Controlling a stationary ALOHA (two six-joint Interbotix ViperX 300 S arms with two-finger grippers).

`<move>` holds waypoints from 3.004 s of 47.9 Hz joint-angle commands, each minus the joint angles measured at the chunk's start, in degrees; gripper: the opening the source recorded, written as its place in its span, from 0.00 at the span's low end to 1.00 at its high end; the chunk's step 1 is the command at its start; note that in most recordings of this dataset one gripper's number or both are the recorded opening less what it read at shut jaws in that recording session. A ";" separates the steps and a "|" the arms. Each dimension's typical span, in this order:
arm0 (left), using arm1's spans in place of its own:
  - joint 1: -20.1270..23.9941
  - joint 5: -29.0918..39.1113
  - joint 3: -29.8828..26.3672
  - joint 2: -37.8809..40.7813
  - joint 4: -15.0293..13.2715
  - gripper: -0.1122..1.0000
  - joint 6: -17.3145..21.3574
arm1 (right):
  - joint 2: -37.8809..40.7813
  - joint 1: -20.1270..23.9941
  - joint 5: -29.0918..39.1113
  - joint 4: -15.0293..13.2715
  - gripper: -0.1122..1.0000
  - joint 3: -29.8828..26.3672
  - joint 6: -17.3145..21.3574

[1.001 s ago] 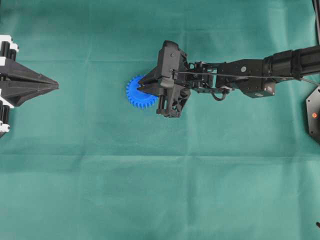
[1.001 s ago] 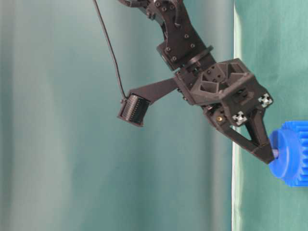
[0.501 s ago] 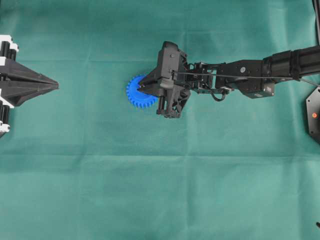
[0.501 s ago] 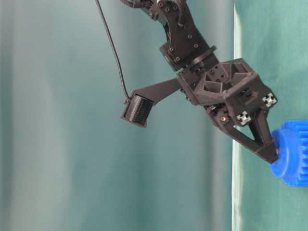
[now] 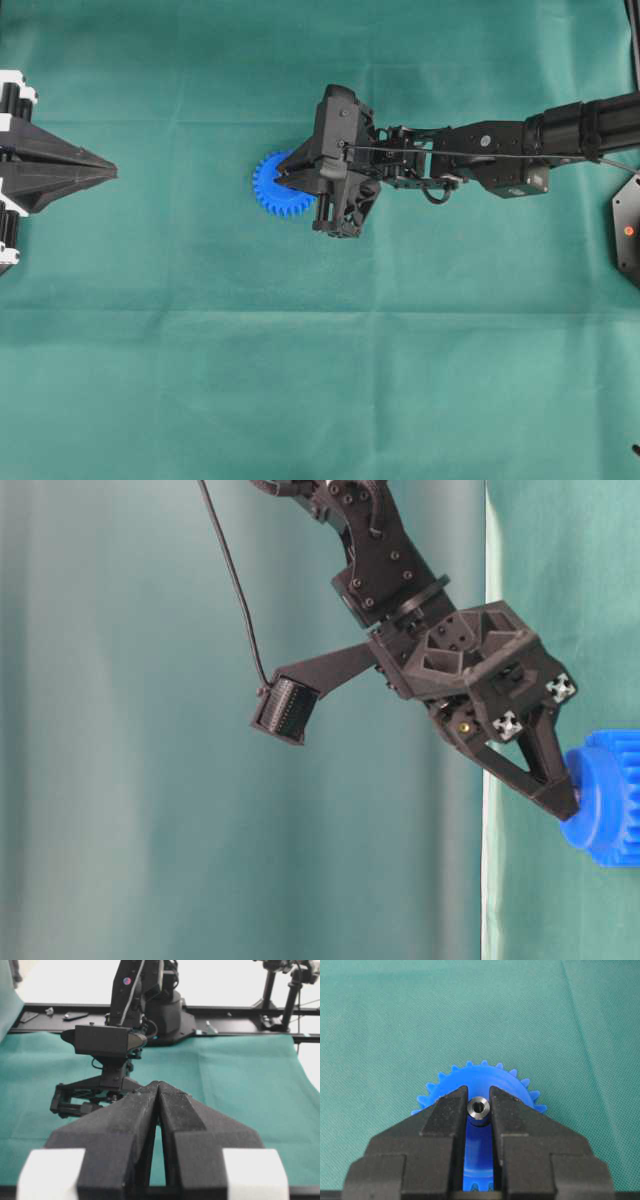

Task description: Insert the shaft placed at a random location into the center hole of the medium gear at another random location.

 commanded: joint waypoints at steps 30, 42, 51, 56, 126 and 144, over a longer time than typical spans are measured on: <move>0.18 -0.26 -1.14 0.09 0.09 0.10 -0.09 | -3.60 0.35 0.26 0.18 0.80 -1.67 -0.35; 0.09 -0.26 -1.14 0.09 0.09 0.10 -0.09 | -8.61 0.35 3.87 0.00 0.80 -1.32 -0.88; 0.09 -0.26 -1.14 0.00 0.09 0.10 -0.09 | -13.45 0.35 6.33 -0.62 0.81 -0.79 -0.97; 0.09 -0.26 -1.14 0.09 0.09 0.10 -0.09 | -15.29 0.35 7.03 -0.70 0.81 -0.53 -0.97; 0.09 -0.09 -1.14 -0.18 0.09 0.10 -0.18 | -40.87 0.26 7.12 -0.26 0.80 23.91 -0.18; 0.09 0.09 -1.14 -0.09 0.09 0.10 -0.09 | -40.96 0.26 7.21 -0.26 0.80 23.91 -0.18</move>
